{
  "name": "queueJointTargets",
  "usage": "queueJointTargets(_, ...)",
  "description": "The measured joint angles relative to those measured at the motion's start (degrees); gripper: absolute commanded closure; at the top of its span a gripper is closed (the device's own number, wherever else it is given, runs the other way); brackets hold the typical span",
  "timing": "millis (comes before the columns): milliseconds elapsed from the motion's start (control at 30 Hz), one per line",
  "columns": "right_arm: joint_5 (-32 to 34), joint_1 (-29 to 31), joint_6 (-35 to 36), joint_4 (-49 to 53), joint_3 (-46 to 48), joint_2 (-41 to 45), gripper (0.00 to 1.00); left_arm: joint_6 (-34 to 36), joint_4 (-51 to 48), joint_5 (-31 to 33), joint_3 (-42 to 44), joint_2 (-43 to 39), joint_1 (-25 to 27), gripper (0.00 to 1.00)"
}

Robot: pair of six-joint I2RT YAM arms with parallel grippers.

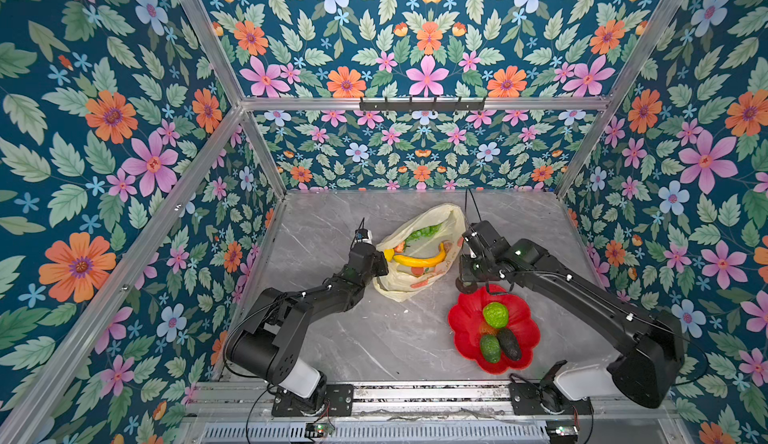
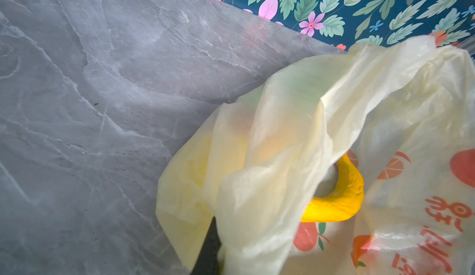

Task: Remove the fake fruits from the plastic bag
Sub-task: 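Lift the dark fruit out and carry it over the red plate, then lower the dark fruit into the red plate and open the right gripper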

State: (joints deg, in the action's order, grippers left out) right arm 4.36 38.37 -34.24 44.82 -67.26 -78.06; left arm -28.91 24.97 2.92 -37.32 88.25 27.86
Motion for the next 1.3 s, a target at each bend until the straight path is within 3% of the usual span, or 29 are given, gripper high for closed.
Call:
queueJointTargets(267,-2.1,1.8,-5.0,-2.8,12.6,8.2,0.97,-0.3,0.0,0.0,0.0,0.3,0.0,0.88)
queueJointTargets(533,-2.7,3.1,-8.0,-8.7,21.6,10.0,0.97,-0.3,0.0,0.2,0.0,0.3,0.0,0.88)
queueJointTargets(1300,3.3,5.2,-5.4,-14.1,26.3,9.2,0.94,-0.3,0.1,0.3,0.2,-0.7,0.0,0.88)
